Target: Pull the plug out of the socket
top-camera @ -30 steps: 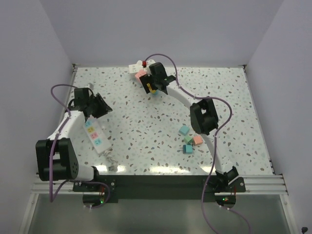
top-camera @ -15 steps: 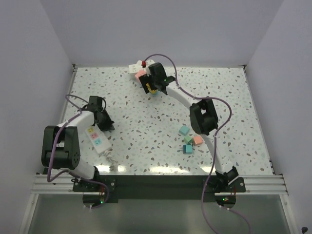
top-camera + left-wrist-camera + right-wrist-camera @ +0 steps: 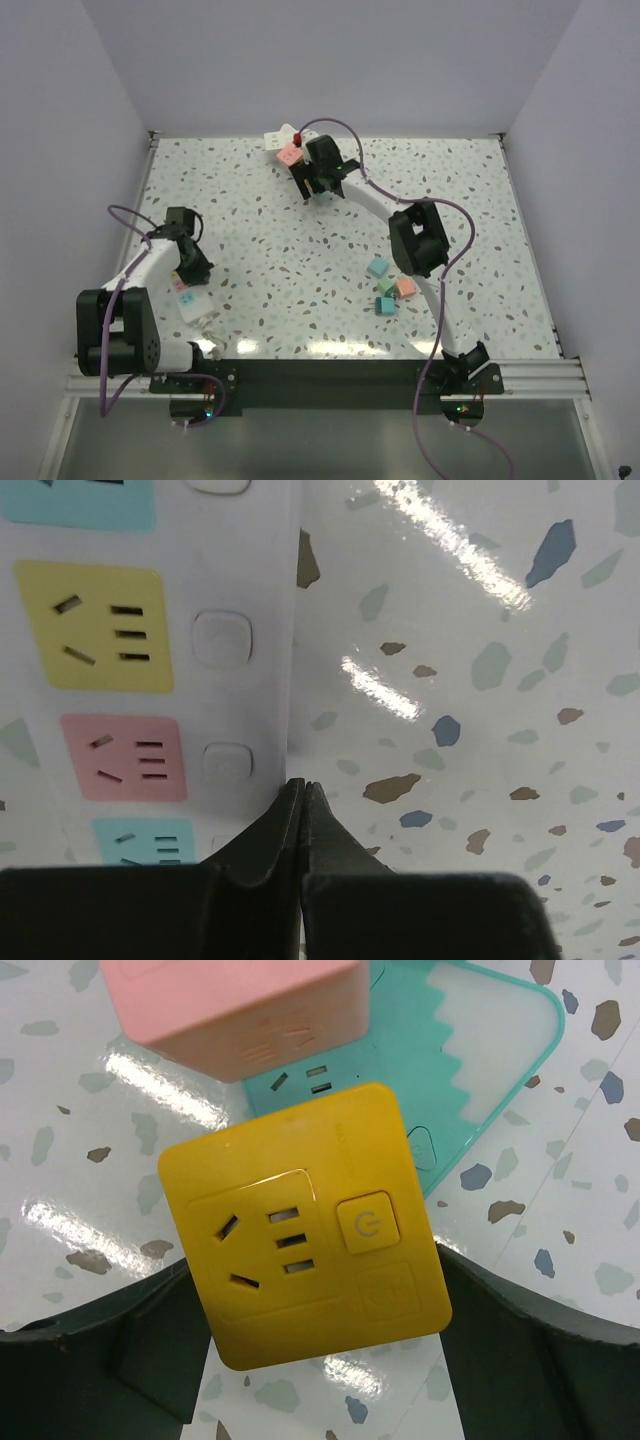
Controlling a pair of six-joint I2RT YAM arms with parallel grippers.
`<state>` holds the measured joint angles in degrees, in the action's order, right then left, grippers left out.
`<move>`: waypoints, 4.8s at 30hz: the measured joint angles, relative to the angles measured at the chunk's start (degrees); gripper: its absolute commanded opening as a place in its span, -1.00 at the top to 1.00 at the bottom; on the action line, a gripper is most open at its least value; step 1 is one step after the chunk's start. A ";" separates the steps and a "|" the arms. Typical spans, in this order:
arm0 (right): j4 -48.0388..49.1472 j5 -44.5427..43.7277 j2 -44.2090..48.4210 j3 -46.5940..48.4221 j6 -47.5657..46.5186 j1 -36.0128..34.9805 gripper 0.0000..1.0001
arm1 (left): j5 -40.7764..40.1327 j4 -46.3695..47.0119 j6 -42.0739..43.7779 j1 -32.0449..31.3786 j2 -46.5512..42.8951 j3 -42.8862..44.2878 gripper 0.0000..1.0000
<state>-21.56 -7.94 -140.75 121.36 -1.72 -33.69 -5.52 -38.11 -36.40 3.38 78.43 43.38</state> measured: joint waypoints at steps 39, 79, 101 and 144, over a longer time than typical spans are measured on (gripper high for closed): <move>3.52 5.92 -0.68 1.86 4.92 1.46 0.03 | 13.18 -1.84 0.48 1.49 -10.34 2.91 0.35; -0.79 9.88 63.60 -69.22 -4.57 -18.75 -0.97 | 26.49 19.12 0.70 -11.41 0.85 0.90 0.37; -22.08 -8.85 69.11 -52.11 34.97 -17.94 -0.97 | 43.50 15.10 21.59 -24.87 27.67 32.39 -0.18; -19.87 -4.90 45.27 -51.71 37.35 -21.29 1.00 | 45.35 23.21 20.68 -26.71 22.60 16.48 -0.23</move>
<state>-41.43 -12.84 -95.48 69.65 35.64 -54.98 39.83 -14.90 -15.73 -23.33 101.03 59.86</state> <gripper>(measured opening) 0.640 0.608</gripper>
